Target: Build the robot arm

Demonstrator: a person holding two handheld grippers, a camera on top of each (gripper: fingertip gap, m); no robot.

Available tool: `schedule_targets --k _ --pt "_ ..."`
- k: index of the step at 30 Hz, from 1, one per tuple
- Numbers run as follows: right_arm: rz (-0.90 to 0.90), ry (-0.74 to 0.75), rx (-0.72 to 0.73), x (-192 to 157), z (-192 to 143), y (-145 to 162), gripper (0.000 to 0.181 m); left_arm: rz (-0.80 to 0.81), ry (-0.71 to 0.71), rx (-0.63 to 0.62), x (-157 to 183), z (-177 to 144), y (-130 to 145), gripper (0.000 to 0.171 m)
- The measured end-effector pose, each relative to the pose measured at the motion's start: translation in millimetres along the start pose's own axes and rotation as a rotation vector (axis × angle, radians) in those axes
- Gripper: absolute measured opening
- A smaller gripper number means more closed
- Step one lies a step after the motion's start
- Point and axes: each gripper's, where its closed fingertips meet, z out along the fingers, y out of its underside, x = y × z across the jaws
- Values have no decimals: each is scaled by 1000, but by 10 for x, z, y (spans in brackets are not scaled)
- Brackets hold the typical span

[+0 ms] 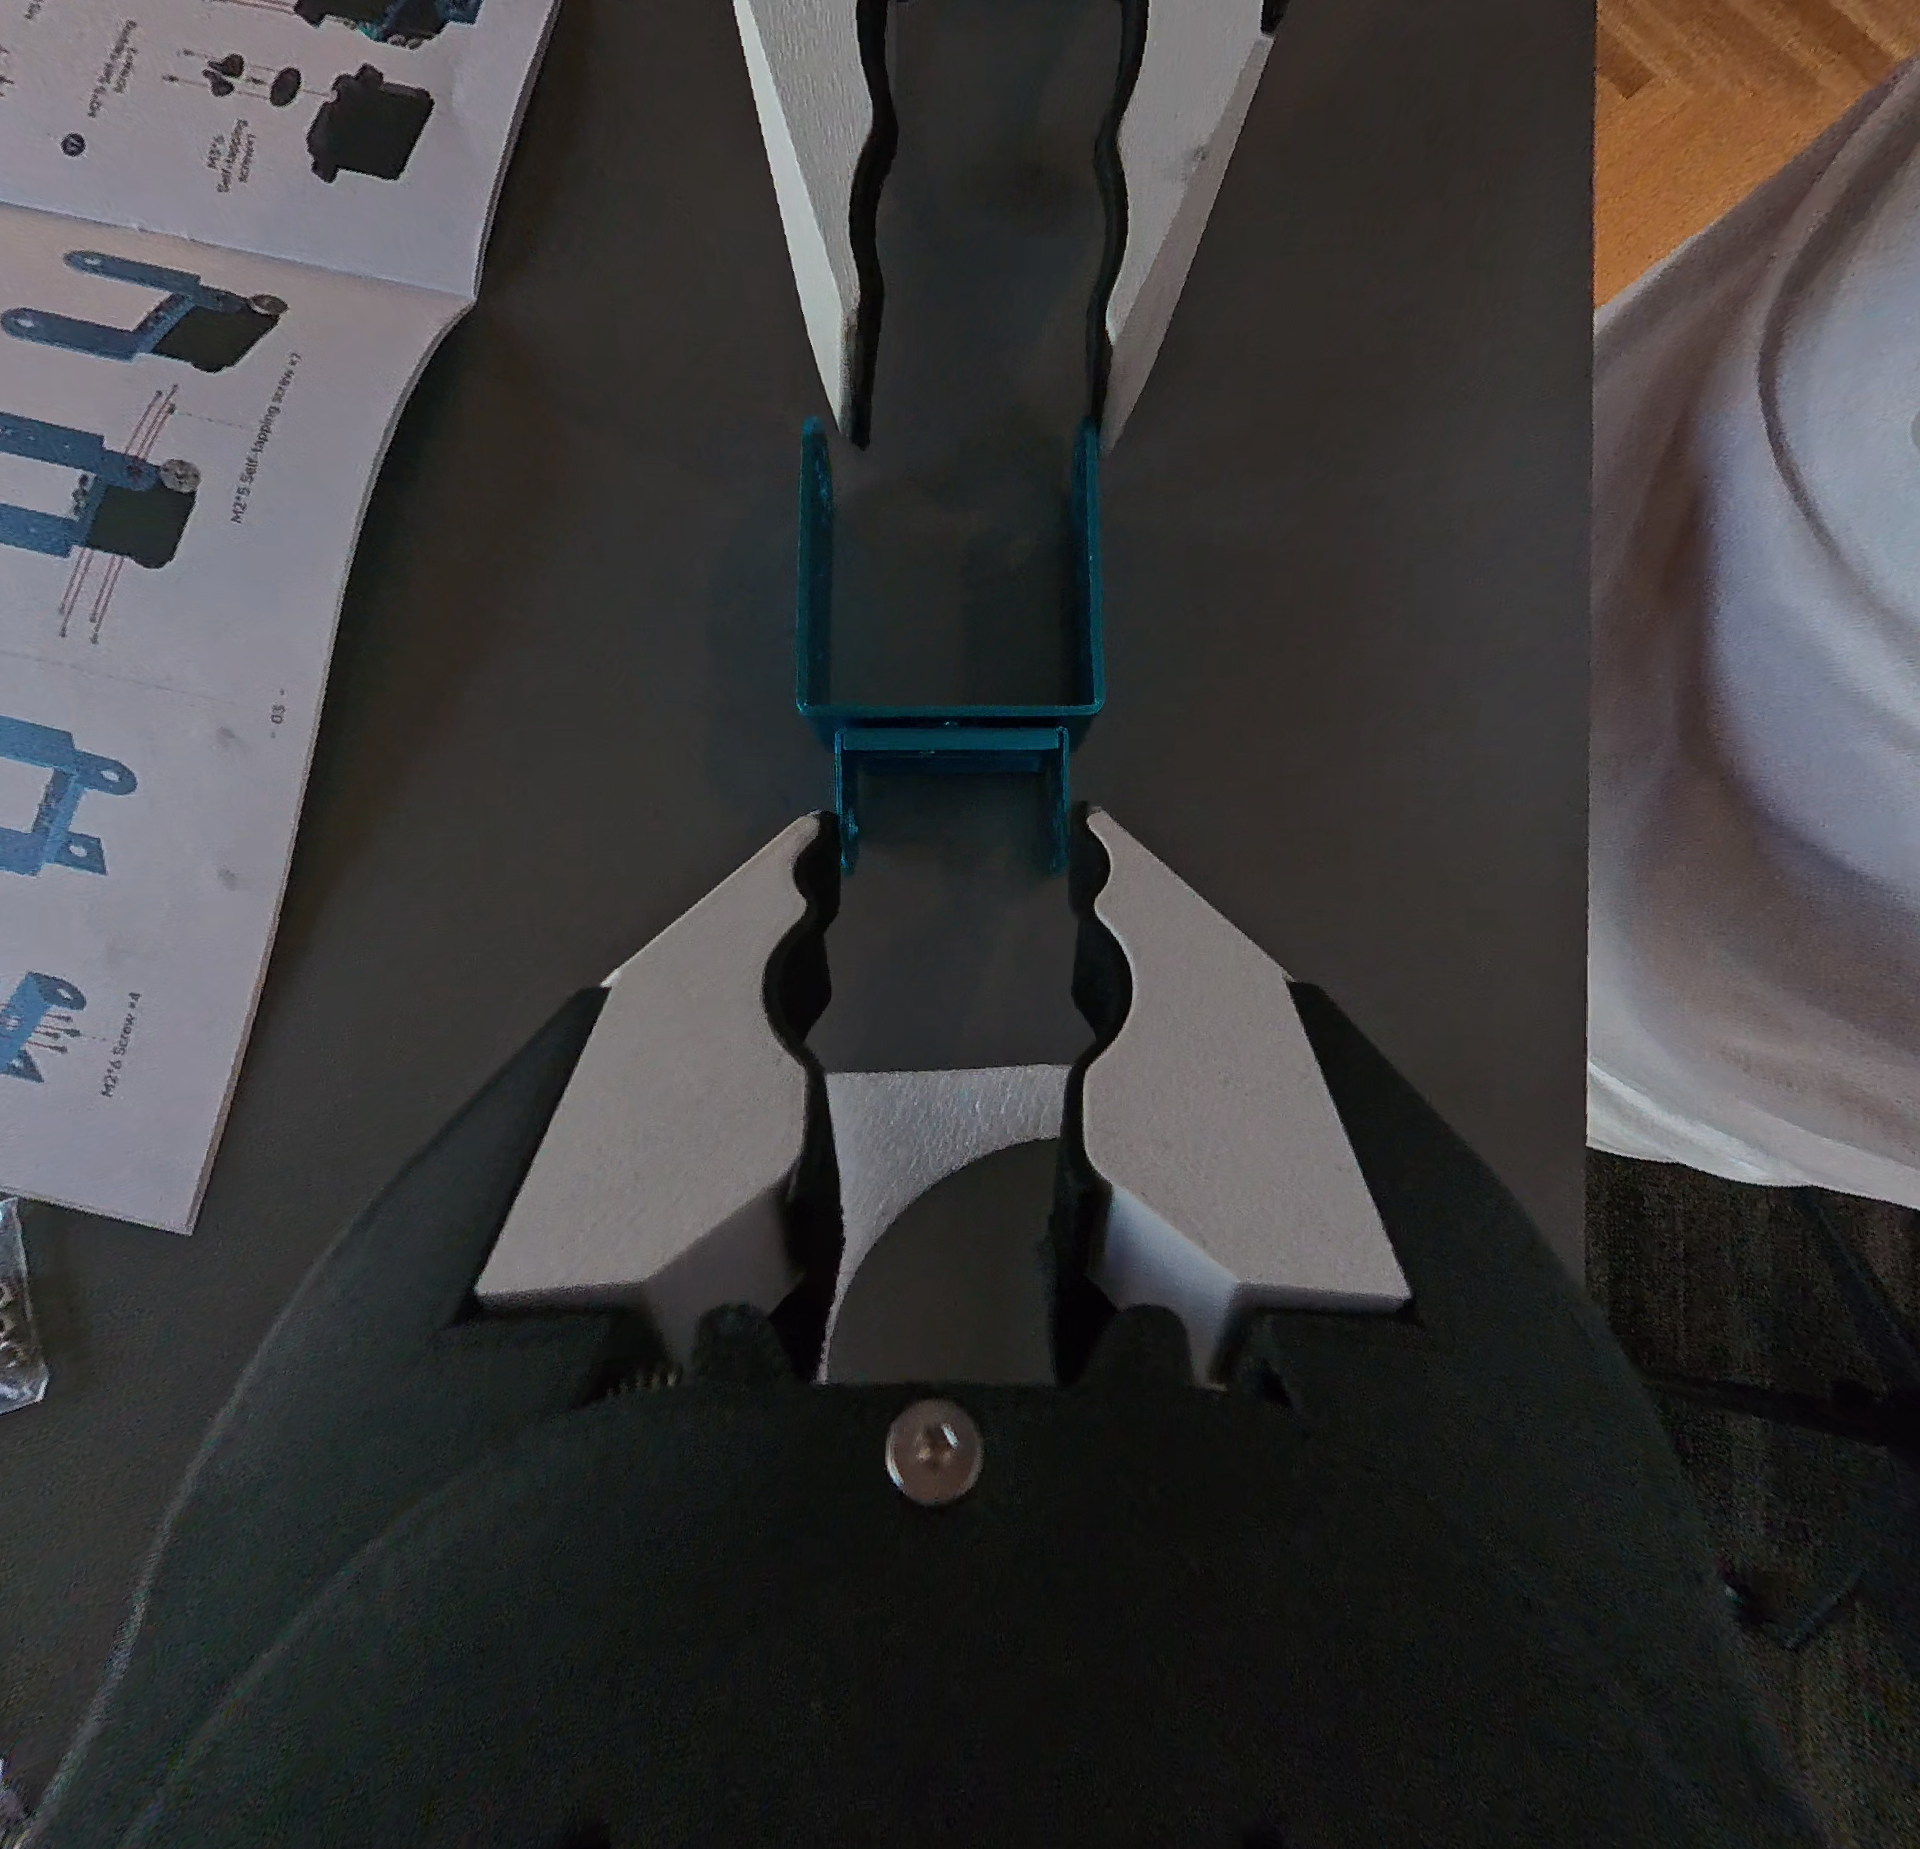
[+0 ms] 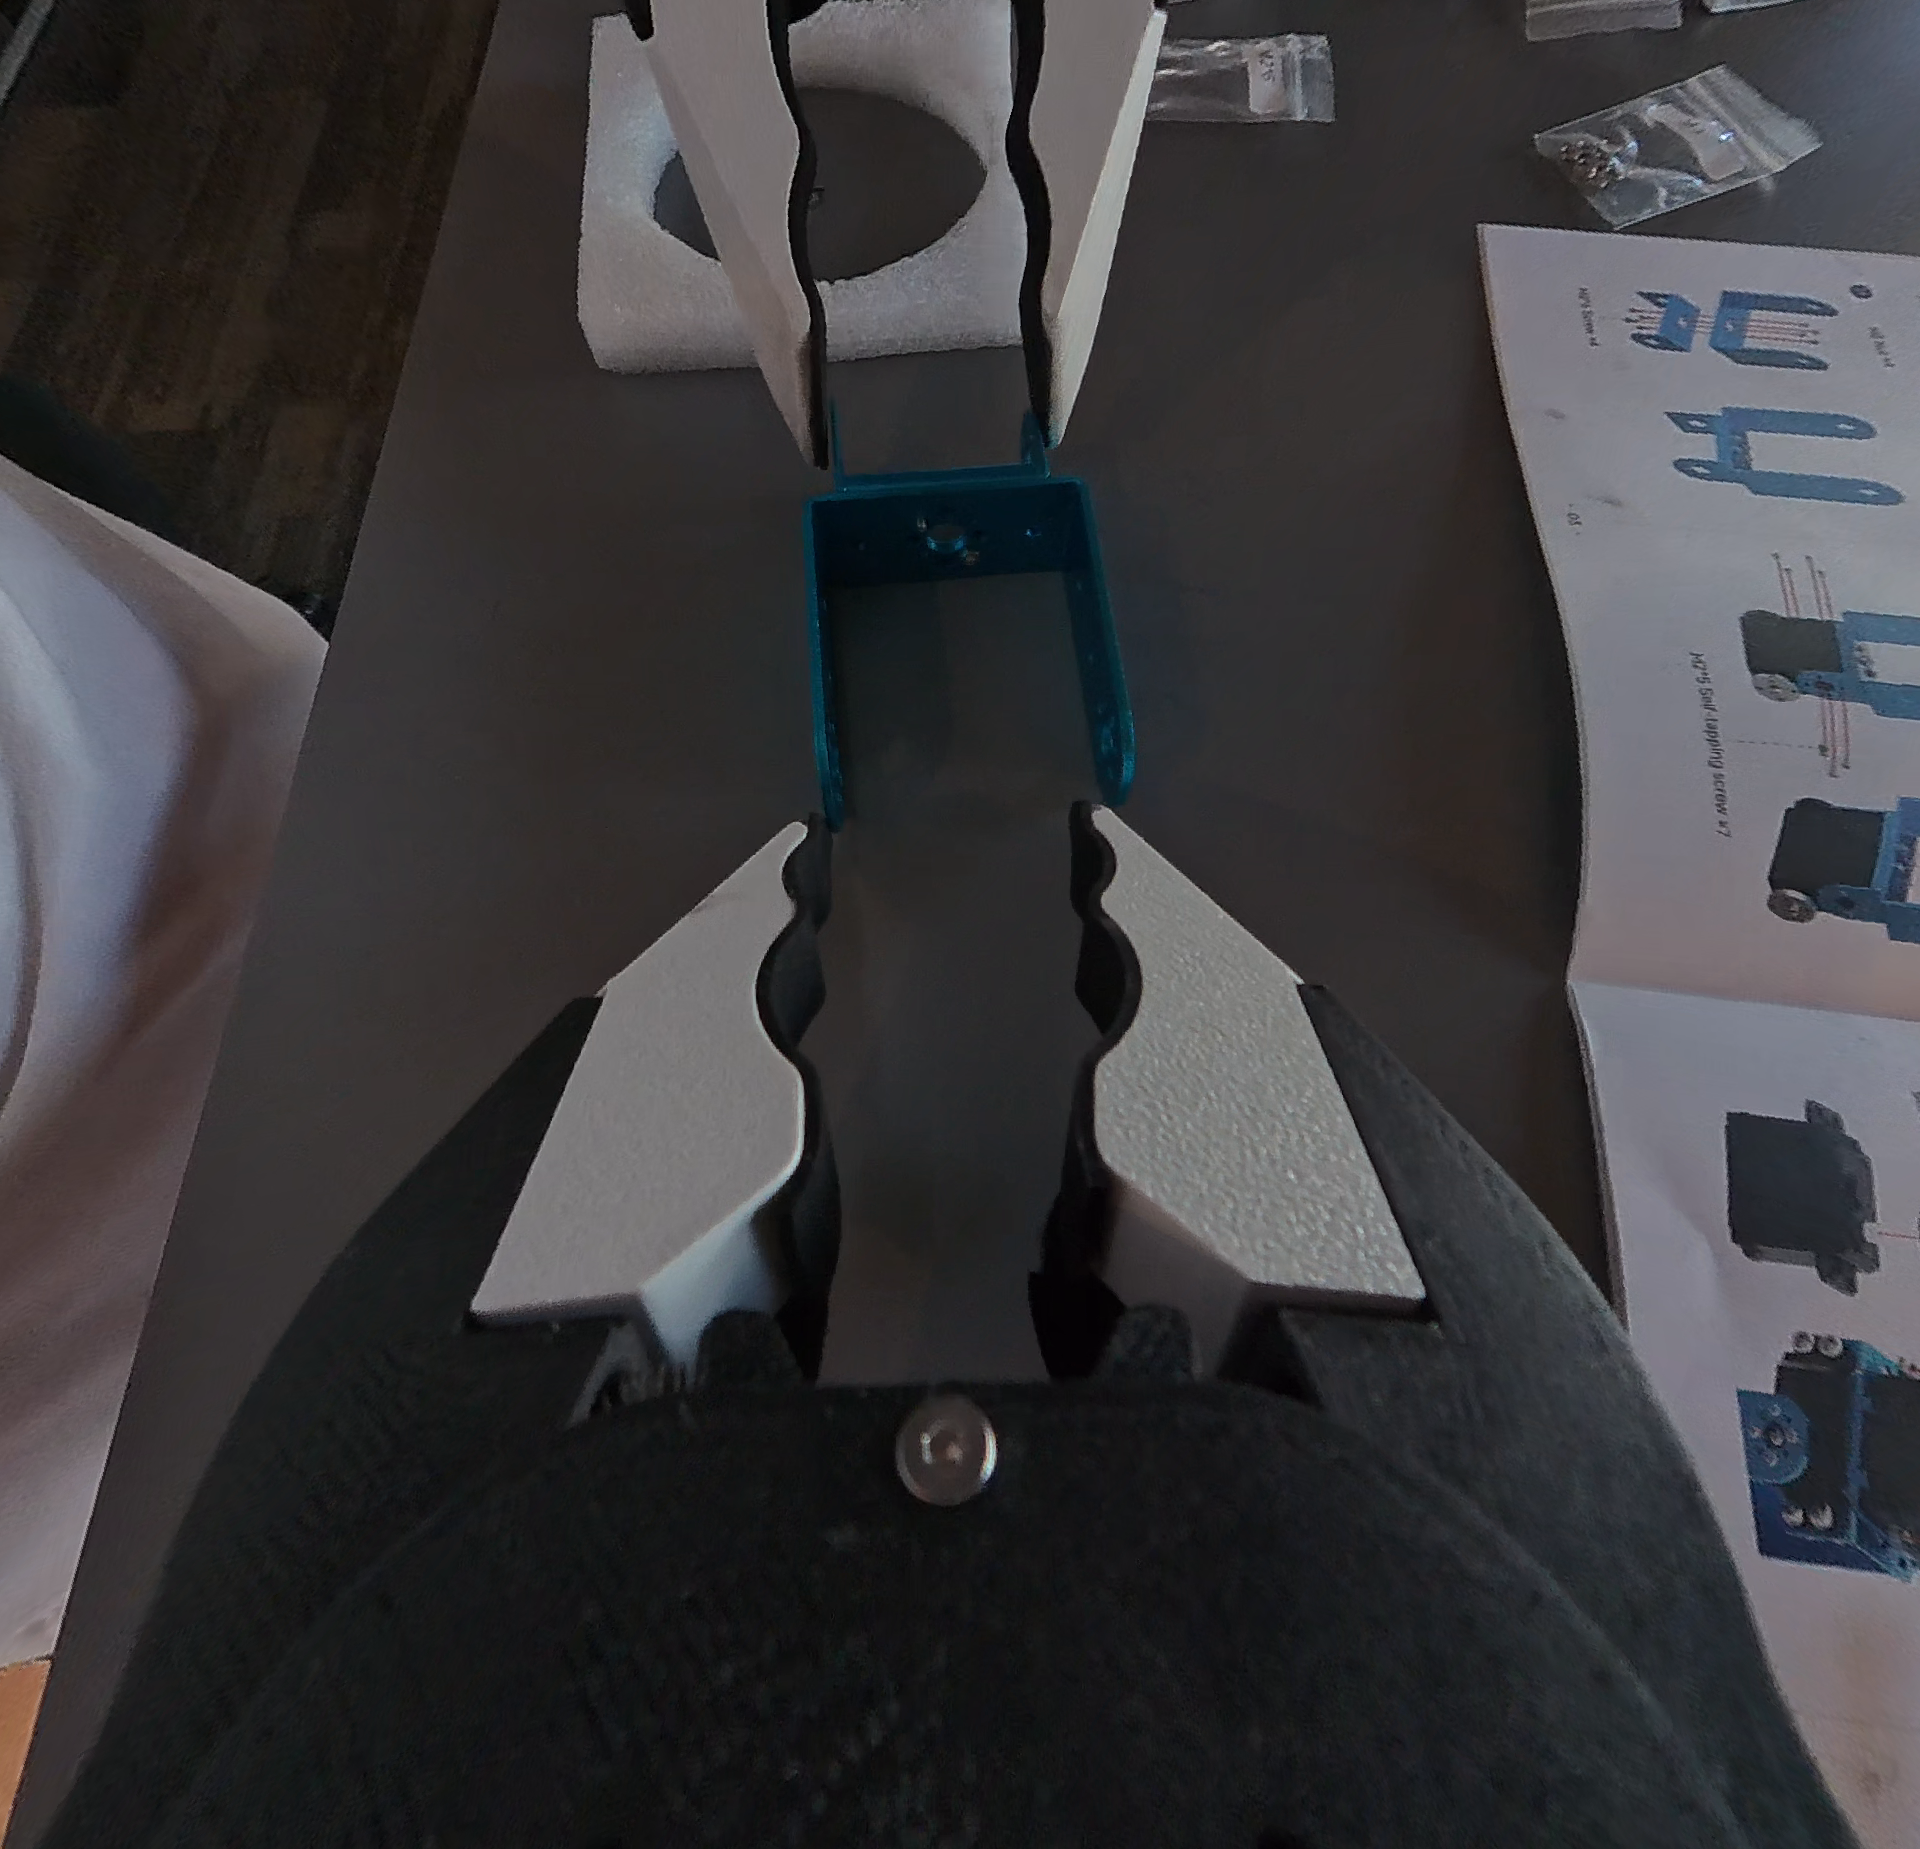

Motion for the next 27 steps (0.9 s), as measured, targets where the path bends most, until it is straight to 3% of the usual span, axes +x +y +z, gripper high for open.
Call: schedule_targets --k 9,16,21,27 --pt "-5 -21 5 -35 9 -14 45 4 0 -8 2 30 -14 44" --pt "49 -13 153 53 -249 -232 53 -38 -12 30 -16 -85 -12 51" --pt "87 -36 121 100 -191 -104 67 -47 -3 28 -7 -57 41 53" --pt "56 -48 81 55 -76 -77 67 -33 6 23 17 25 43 50"
